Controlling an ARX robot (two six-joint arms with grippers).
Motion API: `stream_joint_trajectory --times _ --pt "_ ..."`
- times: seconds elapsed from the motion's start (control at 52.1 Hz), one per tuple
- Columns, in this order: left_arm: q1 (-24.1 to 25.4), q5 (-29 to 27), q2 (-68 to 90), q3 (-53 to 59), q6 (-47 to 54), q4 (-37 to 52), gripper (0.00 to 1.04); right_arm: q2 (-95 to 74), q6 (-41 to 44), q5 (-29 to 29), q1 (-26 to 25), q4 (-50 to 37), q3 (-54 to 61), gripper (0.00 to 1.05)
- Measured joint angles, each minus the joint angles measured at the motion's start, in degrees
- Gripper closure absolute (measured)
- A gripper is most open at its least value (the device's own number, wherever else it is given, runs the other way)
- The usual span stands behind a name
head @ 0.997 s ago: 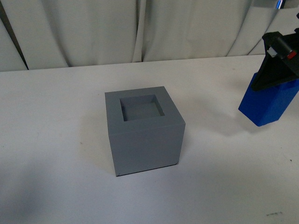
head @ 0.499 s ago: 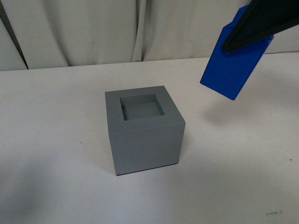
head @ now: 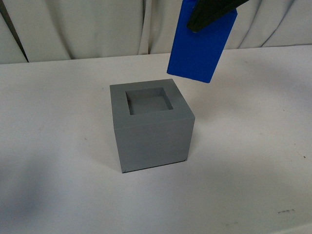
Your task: Insert blue part into gray base
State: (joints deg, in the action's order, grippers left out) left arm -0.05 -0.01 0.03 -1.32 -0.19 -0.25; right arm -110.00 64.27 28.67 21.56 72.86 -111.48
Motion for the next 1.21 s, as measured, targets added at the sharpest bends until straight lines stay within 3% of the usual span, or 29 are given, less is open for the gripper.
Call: stream_joint_trajectory --times 0.422,1.208 --pt "0.0 0.0 0.0 0.0 0.0 0.0 0.06 -0.9 3.1 -2.9 5.2 -0.9 0.2 0.57" --pt "0.0 0.0 0.0 0.0 0.0 0.0 0.06 -8.5 4.1 -2.2 6.8 -1.4 -5.9 0.57"
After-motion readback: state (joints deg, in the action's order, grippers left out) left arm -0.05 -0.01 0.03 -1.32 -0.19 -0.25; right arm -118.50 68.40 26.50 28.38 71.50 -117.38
